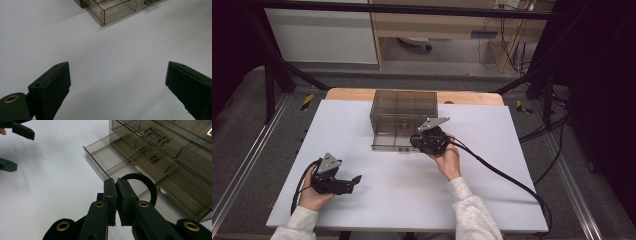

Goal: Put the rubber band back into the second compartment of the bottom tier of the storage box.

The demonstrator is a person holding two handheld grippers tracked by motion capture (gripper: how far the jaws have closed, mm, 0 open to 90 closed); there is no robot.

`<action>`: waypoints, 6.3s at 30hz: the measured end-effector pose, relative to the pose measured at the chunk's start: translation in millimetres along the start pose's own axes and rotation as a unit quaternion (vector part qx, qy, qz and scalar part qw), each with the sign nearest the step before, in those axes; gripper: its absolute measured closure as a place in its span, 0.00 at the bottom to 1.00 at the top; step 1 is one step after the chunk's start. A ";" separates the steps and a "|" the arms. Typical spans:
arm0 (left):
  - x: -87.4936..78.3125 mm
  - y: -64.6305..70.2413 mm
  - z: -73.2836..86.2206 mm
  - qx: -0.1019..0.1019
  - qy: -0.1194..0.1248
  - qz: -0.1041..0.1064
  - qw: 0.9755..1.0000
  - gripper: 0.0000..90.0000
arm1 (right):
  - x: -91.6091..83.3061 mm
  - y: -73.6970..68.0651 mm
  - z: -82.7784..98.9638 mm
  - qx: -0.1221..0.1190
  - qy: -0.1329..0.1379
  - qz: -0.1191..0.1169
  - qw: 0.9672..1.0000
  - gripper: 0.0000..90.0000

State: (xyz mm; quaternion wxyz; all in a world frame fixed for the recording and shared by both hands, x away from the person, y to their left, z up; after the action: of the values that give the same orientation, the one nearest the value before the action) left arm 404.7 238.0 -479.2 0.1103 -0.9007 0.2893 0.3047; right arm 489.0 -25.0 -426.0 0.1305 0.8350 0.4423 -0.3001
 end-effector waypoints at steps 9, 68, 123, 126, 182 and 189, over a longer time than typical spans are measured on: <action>0.3 0.2 0.0 0.000 0.000 0.002 1.000 0.07 | 6.4 1.2 -5.5 -0.001 -0.003 0.002 1.000 0.96; -0.3 -0.5 0.5 -0.003 -0.001 0.003 1.000 0.07 | 64.7 12.7 -6.6 0.027 -0.028 0.004 0.999 0.96; 0.0 -0.4 0.6 -0.003 -0.001 0.003 1.000 0.07 | 30.6 -0.3 -17.5 0.032 0.007 0.041 0.999 0.19; 0.2 -0.4 0.7 -0.003 -0.002 0.003 1.000 0.07 | 25.0 -0.3 -16.0 0.036 0.008 0.039 0.999 0.14; 0.6 0.5 0.6 -0.004 -0.004 0.004 1.000 0.07 | -72.7 34.8 77.2 0.055 -0.009 0.052 0.997 0.01; 0.9 0.7 0.9 -0.005 -0.005 0.006 1.000 0.08 | -82.3 40.7 94.8 0.067 -0.013 0.057 0.996 0.01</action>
State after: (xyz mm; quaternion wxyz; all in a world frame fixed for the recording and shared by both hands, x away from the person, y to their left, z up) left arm 404.4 237.3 -480.5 0.1050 -0.8979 0.2926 0.3118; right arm 450.5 -148.6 -451.6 0.0969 0.8617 0.3714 -0.3320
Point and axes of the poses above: each handheld gripper's, and its own axes: x roughly forward along the jaws, z roughly out of its underside, y roughly to its right, the point moved 7 cm from there along x, roughly forward along the jaws
